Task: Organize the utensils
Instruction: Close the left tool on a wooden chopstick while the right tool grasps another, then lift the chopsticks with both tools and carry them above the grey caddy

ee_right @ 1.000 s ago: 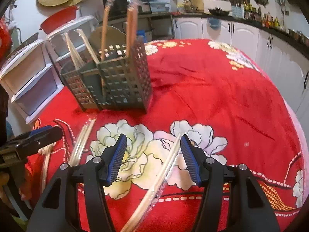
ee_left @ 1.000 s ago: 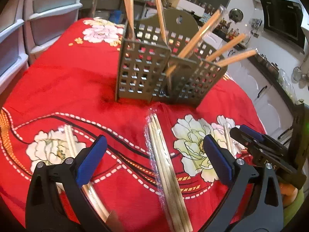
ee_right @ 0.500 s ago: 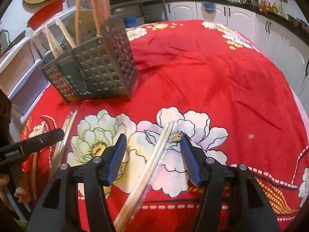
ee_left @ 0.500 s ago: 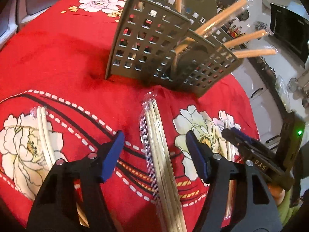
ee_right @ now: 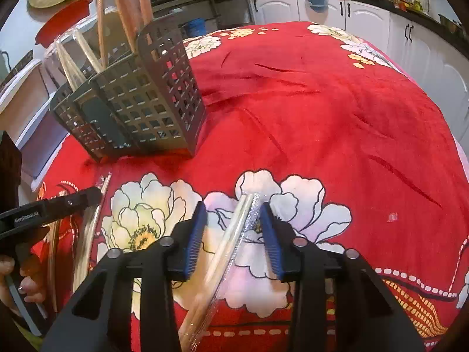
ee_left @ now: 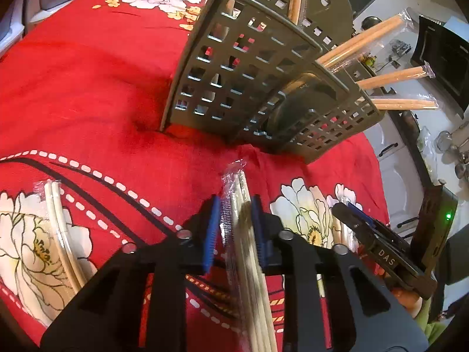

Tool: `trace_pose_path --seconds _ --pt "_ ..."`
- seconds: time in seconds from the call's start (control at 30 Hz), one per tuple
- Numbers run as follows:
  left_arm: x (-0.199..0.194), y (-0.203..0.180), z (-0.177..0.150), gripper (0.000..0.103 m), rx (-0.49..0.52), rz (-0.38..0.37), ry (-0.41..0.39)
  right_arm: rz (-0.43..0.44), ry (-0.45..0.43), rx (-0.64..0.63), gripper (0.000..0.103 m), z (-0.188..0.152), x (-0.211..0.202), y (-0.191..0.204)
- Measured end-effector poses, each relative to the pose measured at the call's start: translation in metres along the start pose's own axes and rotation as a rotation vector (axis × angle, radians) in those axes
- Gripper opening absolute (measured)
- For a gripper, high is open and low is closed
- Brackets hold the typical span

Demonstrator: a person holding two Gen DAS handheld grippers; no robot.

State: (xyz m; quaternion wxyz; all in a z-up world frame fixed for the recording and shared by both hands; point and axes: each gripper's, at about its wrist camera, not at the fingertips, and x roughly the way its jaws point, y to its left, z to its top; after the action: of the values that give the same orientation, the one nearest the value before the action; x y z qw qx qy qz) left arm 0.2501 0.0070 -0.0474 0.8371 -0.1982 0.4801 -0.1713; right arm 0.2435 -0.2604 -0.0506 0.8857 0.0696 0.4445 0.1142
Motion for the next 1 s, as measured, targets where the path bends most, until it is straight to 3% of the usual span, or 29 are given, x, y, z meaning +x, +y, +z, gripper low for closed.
trace_pose_path --seconds 0.1,0.3,1.0 --pt "0.000 0.001 0.000 0.008 0.002 -0.006 0.002 0.001 -0.003 0.003 0.020 0.003 0.001 -0.001" --pt "-0.006 0.003 0.001 0.003 0.005 -0.021 -0.003 0.035 -0.005 -0.021 0.010 0.005 0.003 0.008" --pt "-0.078 -0.006 0.016 0.001 0.063 -0.031 -0.185 0.176 -0.098 -0.150 0.005 0.016 -0.039 0.073"
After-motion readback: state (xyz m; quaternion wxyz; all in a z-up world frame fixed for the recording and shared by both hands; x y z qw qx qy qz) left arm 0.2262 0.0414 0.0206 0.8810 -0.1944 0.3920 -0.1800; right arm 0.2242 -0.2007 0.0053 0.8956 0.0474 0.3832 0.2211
